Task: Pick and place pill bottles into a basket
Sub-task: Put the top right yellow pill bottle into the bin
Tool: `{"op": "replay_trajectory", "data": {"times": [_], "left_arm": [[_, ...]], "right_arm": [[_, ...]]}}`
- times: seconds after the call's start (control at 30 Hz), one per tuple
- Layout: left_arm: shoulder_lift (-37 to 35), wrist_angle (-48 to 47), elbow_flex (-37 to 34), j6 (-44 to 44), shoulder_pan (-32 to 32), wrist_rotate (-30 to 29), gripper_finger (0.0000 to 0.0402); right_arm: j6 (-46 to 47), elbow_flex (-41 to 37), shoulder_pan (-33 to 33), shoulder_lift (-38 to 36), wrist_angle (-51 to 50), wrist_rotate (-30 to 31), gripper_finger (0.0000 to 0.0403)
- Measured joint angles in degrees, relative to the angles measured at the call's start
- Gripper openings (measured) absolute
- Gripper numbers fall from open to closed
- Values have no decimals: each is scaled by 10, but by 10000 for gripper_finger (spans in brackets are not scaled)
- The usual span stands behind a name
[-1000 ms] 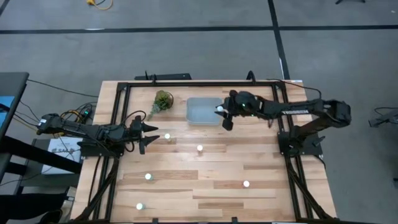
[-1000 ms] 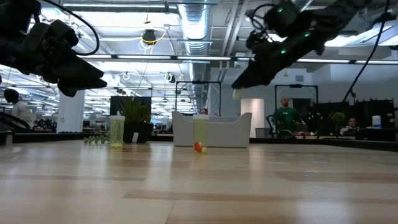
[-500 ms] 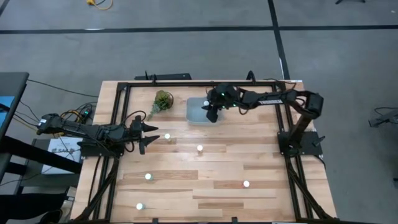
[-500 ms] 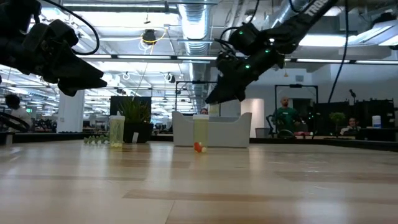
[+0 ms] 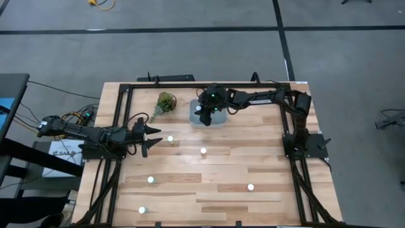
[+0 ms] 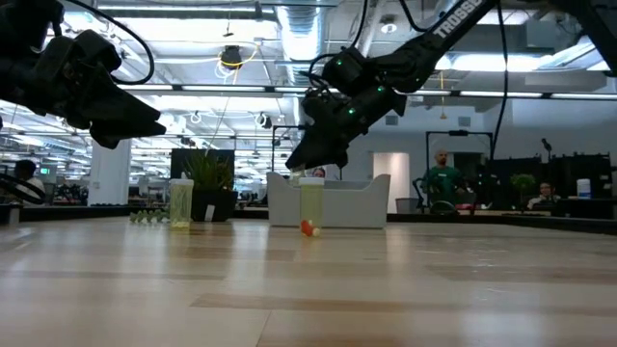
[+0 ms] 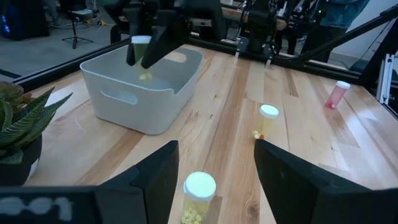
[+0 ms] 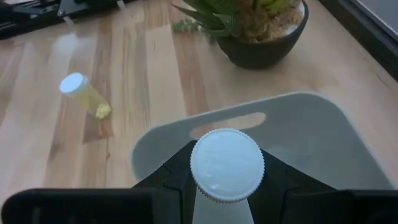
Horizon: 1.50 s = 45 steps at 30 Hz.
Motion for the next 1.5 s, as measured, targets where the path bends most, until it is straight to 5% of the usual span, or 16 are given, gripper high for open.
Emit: {"op": "replay_trajectory", "data": {"times": [1.5], "left_arm": [[0,2,0,13,0,-1,199]], "right_arm": [[-43,4,-18,2,23,5,103]]}}
